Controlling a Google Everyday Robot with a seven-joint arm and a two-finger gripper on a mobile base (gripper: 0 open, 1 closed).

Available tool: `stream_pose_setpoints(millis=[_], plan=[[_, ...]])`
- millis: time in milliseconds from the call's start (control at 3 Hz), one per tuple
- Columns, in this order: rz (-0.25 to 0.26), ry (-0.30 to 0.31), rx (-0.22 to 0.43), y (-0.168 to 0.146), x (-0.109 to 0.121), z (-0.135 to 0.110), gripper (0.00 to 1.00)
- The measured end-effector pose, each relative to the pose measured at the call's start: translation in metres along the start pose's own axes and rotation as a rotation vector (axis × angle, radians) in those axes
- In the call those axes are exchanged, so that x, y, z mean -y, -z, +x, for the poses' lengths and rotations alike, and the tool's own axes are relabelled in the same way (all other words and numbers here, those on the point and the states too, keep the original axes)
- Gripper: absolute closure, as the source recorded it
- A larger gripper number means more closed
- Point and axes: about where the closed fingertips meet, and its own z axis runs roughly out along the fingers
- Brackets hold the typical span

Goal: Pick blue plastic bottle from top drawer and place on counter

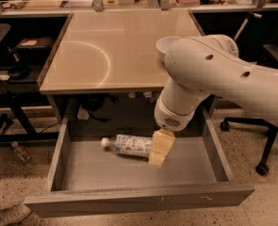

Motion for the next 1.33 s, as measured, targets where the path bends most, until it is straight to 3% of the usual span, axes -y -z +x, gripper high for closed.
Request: stream_pose_setpoints(millis=[667, 1000, 1333], plan=[[-0.013, 0.004, 0.090, -0.062, 0.029, -0.033, 0.00], [-0.038, -0.014, 0.124, -0.111, 0.053, -0.043, 0.00], [-0.038, -0.014, 0.124, -0.111, 0.053, -0.043, 0.00]])
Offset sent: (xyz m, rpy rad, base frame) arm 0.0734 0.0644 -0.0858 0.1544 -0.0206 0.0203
